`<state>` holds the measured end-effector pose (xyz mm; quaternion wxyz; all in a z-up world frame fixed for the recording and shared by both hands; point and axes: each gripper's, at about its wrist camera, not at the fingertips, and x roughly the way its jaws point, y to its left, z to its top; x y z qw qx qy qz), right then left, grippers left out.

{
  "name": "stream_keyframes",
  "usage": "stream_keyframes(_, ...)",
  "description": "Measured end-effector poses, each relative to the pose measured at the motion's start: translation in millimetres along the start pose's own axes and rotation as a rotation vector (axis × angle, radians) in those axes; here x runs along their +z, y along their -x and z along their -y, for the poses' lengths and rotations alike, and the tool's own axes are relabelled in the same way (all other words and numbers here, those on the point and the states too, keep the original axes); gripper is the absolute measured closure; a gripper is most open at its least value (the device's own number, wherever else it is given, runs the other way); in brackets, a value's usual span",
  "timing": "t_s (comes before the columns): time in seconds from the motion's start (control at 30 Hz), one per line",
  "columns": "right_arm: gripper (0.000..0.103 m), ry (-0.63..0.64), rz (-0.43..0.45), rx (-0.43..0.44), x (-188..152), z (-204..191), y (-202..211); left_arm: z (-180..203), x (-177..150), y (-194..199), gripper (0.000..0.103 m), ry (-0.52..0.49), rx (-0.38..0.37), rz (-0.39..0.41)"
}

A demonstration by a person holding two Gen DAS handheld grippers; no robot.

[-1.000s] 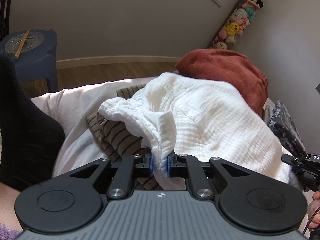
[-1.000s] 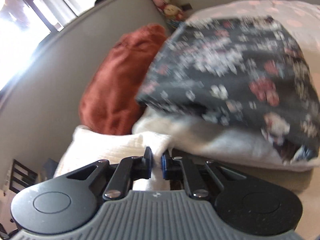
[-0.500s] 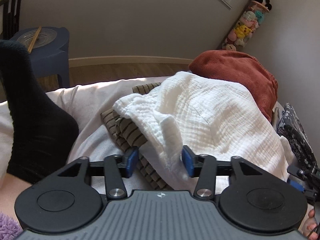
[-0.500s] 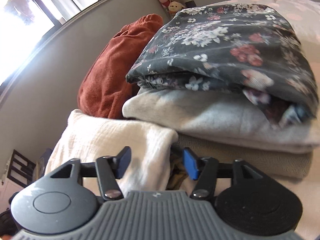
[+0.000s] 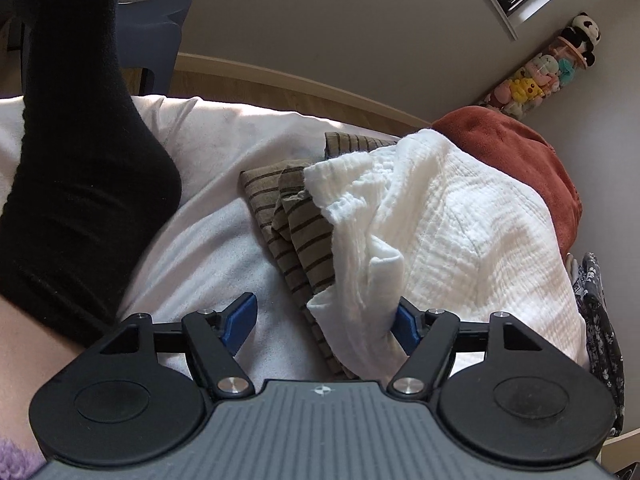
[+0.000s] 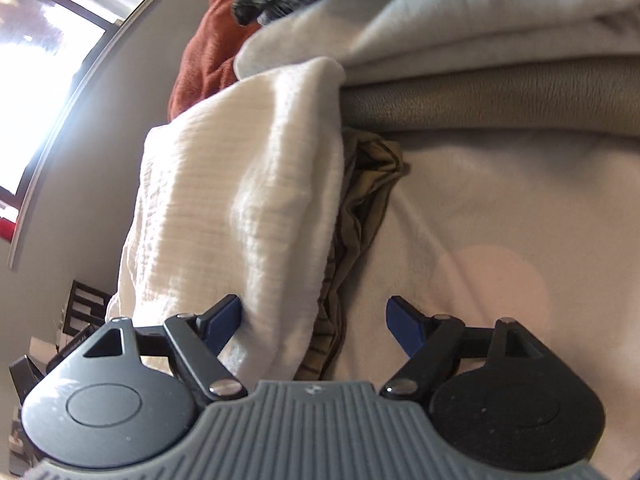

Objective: Fold clothes
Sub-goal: 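Lower the held shirt onto the striped garment beside the stack with both grippers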

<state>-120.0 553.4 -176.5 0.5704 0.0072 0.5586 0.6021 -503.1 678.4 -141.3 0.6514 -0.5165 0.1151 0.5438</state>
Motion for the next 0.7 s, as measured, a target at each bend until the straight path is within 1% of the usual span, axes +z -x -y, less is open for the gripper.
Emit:
stream_keyframes(0.17,0.02,-0.026,0.016,0.042,6.7,3.2,-15.2,-0.9,2.1,-12.6,0.032,0.002,-0.021,0.012)
stream_keyframes(0.23,0.021,-0.027,0.024,0.062,10.1,3.7,-19.8,-0.1,2.3,-16.2,0.036,0.0,-0.032,0.019)
stream_keyframes(0.3,0.022,-0.037,0.038,0.083,12.6,4.5,-24.3,1.2,2.2,-18.3,0.047,-0.008,-0.043,0.021)
stream_keyframes(0.33,0.024,-0.043,0.046,0.093,13.1,4.4,-26.3,2.6,2.2,-18.3,0.049,-0.014,-0.043,0.021)
stream_keyframes(0.37,0.03,-0.049,0.051,0.103,13.5,3.6,-28.9,4.1,2.2,-17.9,0.052,-0.021,-0.041,0.024)
stream_keyframes(0.4,0.035,-0.055,0.055,0.113,13.7,2.9,-30.9,5.5,2.2,-17.4,0.058,-0.029,-0.043,0.027)
stream_keyframes(0.43,0.043,-0.061,0.056,0.118,13.0,1.8,-31.0,7.0,2.3,-16.4,0.061,-0.04,-0.045,0.032)
stream_keyframes(0.47,0.053,-0.066,0.058,0.123,12.4,0.8,-31.2,8.6,2.3,-15.2,0.065,-0.052,-0.044,0.037)
stream_keyframes(0.57,0.072,-0.078,0.064,0.137,10.5,-2.9,-30.7,16.3,2.2,-10.6,0.075,-0.097,-0.033,0.057)
stream_keyframes(0.63,0.078,-0.057,0.076,0.128,9.7,-10.5,-22.7,22.6,0.3,-4.7,0.079,-0.111,-0.025,0.067)
stream_keyframes(0.7,0.081,-0.052,0.085,0.124,10.2,-17.7,-13.7,28.1,-2.1,1.8,0.081,-0.118,-0.019,0.075)
